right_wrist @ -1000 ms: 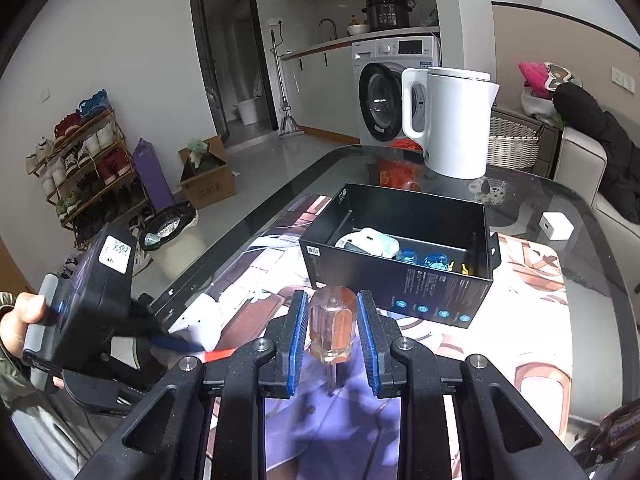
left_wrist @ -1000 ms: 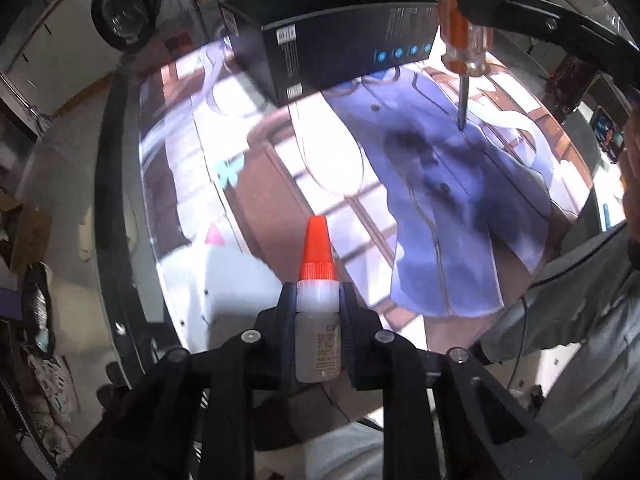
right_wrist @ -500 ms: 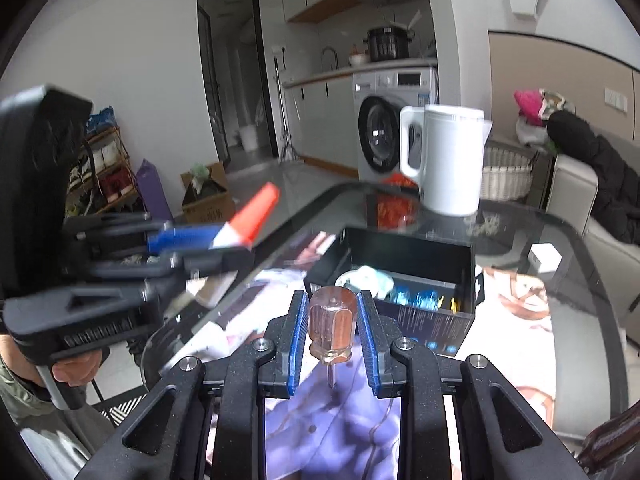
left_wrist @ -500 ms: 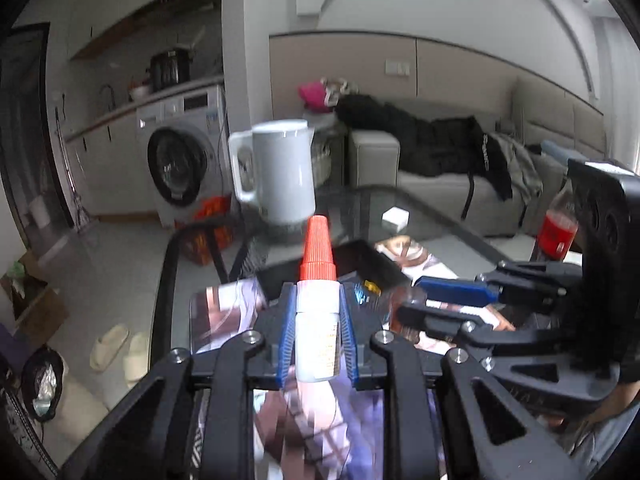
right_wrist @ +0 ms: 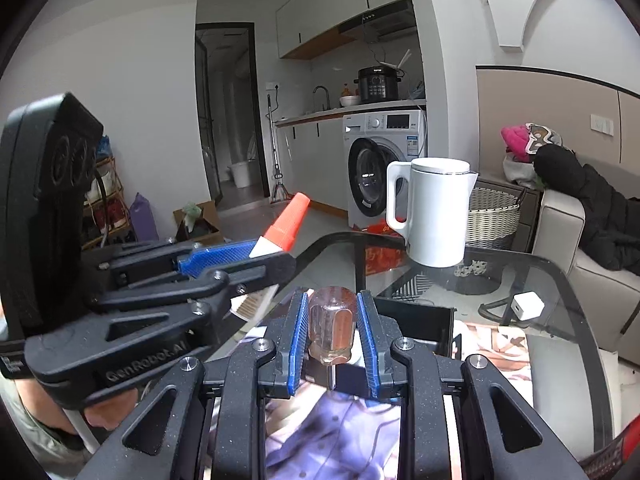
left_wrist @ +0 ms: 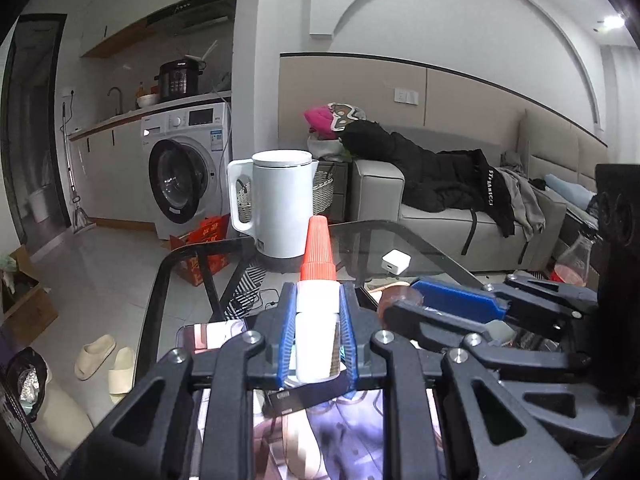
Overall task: Organize rigid objects
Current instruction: 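Lower glue bottle into box and open left gripper while right releases screwdriver inside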
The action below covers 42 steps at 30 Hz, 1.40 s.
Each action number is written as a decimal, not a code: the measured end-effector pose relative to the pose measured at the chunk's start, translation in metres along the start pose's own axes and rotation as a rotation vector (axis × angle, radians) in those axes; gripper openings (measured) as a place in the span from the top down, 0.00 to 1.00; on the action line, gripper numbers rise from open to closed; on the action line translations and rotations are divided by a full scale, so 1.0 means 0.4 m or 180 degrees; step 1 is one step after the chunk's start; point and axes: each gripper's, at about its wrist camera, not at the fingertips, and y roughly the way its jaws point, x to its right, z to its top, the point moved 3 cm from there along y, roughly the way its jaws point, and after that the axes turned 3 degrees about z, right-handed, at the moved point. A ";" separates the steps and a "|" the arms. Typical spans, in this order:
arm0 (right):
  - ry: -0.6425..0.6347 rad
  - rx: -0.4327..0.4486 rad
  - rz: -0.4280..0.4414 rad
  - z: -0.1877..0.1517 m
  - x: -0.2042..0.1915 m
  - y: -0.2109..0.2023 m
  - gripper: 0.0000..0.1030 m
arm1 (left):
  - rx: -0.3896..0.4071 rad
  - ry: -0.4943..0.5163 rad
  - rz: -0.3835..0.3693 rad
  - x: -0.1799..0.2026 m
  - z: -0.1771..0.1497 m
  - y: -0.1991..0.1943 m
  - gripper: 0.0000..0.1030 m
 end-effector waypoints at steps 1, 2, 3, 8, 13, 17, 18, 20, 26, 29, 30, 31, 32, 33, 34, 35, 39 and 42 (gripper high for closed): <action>0.0006 0.0022 -0.0011 0.009 0.003 0.003 0.77 | 0.0003 -0.0025 0.0019 -0.004 0.007 0.013 0.82; -0.0003 0.0046 -0.0024 0.020 0.005 0.008 0.77 | -0.0003 -0.0064 0.0026 -0.011 0.012 0.027 0.82; -0.0017 0.0068 -0.0048 0.030 0.009 0.016 0.77 | -0.0014 -0.0095 0.0033 -0.018 0.011 0.037 0.82; 0.0066 -0.0050 -0.0123 0.050 0.049 0.084 0.77 | -0.0087 -0.0206 0.0151 -0.037 0.015 0.110 0.82; 0.0128 -0.0279 -0.0215 0.045 0.101 0.164 0.77 | -0.0265 -0.0243 0.0192 -0.044 -0.004 0.192 0.82; 0.0254 -0.0423 -0.0230 0.026 0.152 0.219 0.77 | -0.0456 -0.0273 0.0208 -0.046 -0.024 0.252 0.82; 0.0294 -0.0457 -0.0224 0.022 0.163 0.233 0.77 | -0.0507 -0.0270 0.0209 -0.045 -0.028 0.265 0.82; 0.0326 -0.0513 -0.0258 0.013 0.175 0.249 0.77 | -0.0617 -0.0273 0.0210 -0.045 -0.046 0.294 0.82; 0.0434 -0.0851 -0.0312 -0.033 0.207 0.304 0.77 | -0.0963 -0.0161 0.0148 -0.018 -0.101 0.342 0.82; 0.0502 -0.1010 -0.0329 -0.064 0.228 0.327 0.77 | -0.1092 -0.0131 0.0125 -0.004 -0.123 0.356 0.82; 0.0521 -0.1059 -0.0329 -0.075 0.234 0.331 0.77 | -0.1141 -0.0131 0.0116 -0.001 -0.130 0.361 0.82; 0.0535 -0.1095 -0.0328 -0.085 0.238 0.334 0.77 | -0.1164 -0.0135 0.0112 0.001 -0.133 0.364 0.82; 0.0540 -0.1145 -0.0330 -0.093 0.241 0.338 0.77 | -0.1189 -0.0127 0.0117 0.003 -0.139 0.366 0.82; 0.0540 -0.1191 -0.0330 -0.103 0.243 0.340 0.77 | -0.1202 -0.0111 0.0138 0.006 -0.142 0.366 0.82; 0.0541 -0.1224 -0.0325 -0.112 0.244 0.340 0.77 | -0.1205 -0.0102 0.0170 0.008 -0.145 0.364 0.82; 0.0542 -0.1270 -0.0317 -0.121 0.245 0.344 0.77 | -0.1249 -0.0094 0.0181 0.012 -0.150 0.366 0.82; 0.0546 -0.1410 -0.0323 -0.141 0.246 0.342 0.77 | -0.1420 -0.0074 0.0182 0.022 -0.175 0.376 0.82; 0.0560 -0.1450 -0.0319 -0.144 0.249 0.335 0.77 | -0.1518 -0.0010 0.0196 0.026 -0.191 0.380 0.82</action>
